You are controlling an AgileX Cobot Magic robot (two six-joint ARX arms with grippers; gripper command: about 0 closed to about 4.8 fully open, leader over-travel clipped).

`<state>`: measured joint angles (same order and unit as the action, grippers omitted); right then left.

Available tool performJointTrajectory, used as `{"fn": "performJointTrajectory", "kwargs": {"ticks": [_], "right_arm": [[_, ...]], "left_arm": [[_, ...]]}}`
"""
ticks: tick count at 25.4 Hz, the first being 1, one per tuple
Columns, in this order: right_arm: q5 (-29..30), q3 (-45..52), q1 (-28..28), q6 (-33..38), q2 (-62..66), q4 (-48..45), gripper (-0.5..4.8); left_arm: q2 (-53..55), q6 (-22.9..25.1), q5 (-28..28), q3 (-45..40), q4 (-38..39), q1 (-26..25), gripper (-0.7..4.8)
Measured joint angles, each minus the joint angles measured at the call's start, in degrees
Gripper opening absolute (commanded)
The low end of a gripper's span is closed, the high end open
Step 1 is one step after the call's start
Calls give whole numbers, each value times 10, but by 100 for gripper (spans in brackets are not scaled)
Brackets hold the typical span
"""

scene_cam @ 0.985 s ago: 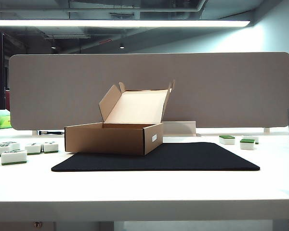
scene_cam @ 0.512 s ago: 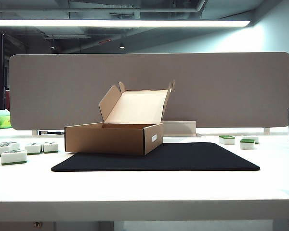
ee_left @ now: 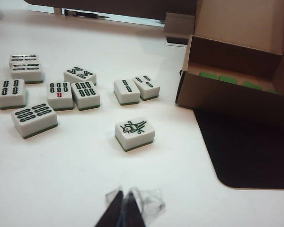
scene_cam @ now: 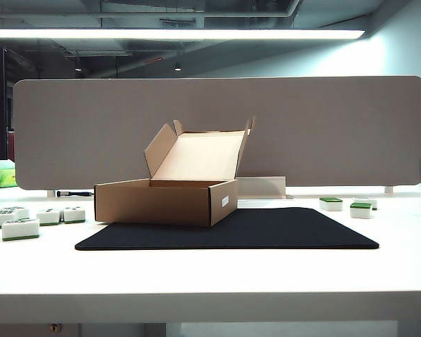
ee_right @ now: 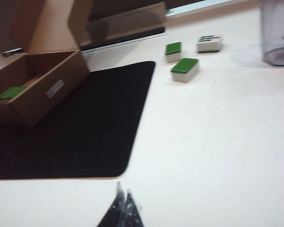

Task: Pick up four mahjong tiles and put them into the paper box.

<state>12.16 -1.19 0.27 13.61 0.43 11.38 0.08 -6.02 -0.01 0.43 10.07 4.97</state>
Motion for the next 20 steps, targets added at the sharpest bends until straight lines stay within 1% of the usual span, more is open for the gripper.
{"fn": "performJointTrajectory", "kwargs": {"ticks": [4, 6, 8, 13, 17, 20], "right_arm": [[-71, 2, 24, -4, 0, 0, -1], [-92, 2, 26, -7, 0, 0, -1], [-91, 2, 26, -13, 0, 0, -1], [-48, 2, 26, -17, 0, -47, -1], [-57, 2, 25, -18, 0, -113, -1], [-69, 6, 25, -19, 0, -120, -1]], "left_arm": [[0, 0, 0, 0, 0, 0, -6], [0, 0, 0, 0, 0, 0, -6], [0, 0, 0, 0, 0, 0, -6], [0, 0, 0, 0, 0, 0, -6], [0, 0, 0, 0, 0, 0, -6], [0, 0, 0, 0, 0, 0, -6]]}}
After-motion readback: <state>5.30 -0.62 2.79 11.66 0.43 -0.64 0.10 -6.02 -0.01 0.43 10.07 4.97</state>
